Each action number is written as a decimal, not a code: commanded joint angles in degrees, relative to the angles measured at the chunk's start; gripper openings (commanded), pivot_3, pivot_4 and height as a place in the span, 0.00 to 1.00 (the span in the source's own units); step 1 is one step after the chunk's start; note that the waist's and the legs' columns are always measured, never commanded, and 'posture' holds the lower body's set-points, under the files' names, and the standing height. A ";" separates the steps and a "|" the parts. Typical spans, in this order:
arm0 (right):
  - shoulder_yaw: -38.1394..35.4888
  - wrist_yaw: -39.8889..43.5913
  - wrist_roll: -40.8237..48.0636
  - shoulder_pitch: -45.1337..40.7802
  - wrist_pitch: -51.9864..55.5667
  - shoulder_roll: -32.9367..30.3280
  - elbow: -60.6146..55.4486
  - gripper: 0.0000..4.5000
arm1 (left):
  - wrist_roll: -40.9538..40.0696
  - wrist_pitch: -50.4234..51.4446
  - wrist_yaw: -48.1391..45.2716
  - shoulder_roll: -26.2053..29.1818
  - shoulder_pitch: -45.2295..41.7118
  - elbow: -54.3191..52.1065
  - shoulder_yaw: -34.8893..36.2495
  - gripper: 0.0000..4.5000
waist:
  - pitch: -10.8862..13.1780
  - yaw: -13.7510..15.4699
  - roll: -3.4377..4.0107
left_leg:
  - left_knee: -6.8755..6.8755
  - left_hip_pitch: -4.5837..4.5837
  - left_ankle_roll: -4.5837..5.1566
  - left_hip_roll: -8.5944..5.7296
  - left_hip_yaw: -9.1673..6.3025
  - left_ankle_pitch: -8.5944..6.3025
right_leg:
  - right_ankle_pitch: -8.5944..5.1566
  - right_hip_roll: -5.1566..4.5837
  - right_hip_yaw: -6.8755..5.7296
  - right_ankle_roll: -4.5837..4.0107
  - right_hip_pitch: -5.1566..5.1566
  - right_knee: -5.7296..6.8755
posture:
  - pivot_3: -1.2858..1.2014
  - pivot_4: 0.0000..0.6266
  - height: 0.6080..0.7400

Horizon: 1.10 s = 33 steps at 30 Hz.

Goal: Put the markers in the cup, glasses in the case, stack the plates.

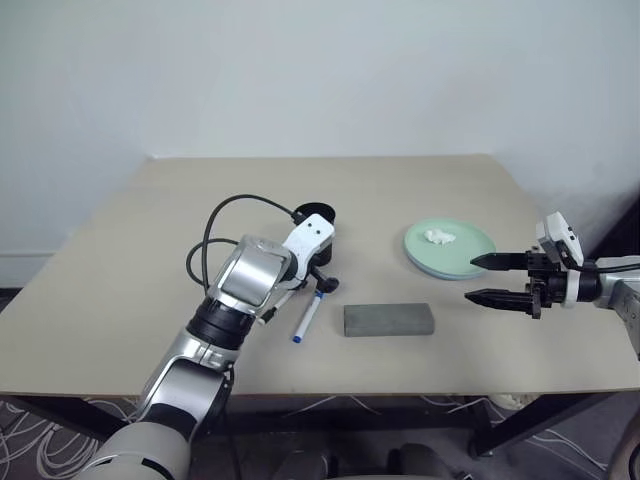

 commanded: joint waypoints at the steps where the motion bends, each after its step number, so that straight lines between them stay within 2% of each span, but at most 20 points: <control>1: -0.35 -0.03 0.33 -1.80 -0.25 0.14 -1.32 1.00 | -1.05 2.78 3.00 -0.91 -2.86 -0.98 0.94 0.99 | 0.00 -0.02 -0.01 | 0.00 0.00 0.00 0.00 0.00 0.00 | 0.00 0.00 0.00 0.00 0.00 -0.01 | 0.52 0.00 0.94; 22: 1.14 0.73 0.20 -1.84 0.20 -0.21 -2.08 1.00 | -4.89 7.91 11.98 -3.88 -3.06 5.10 -2.02 0.99 | 0.01 -0.03 -0.01 | -0.03 0.00 0.00 0.01 0.00 0.00 | 0.00 0.01 0.06 0.00 -0.04 0.00 | 0.52 0.00 0.94; 33: 1.43 0.55 -0.07 -1.78 0.22 0.01 -2.63 1.00 | -6.23 8.97 13.20 -4.60 -1.61 6.68 -4.66 0.99 | 0.01 -0.03 -0.01 | -0.03 -0.01 -0.01 0.00 0.01 0.00 | 0.00 0.01 0.05 0.00 -0.04 0.00 | 0.52 0.00 0.94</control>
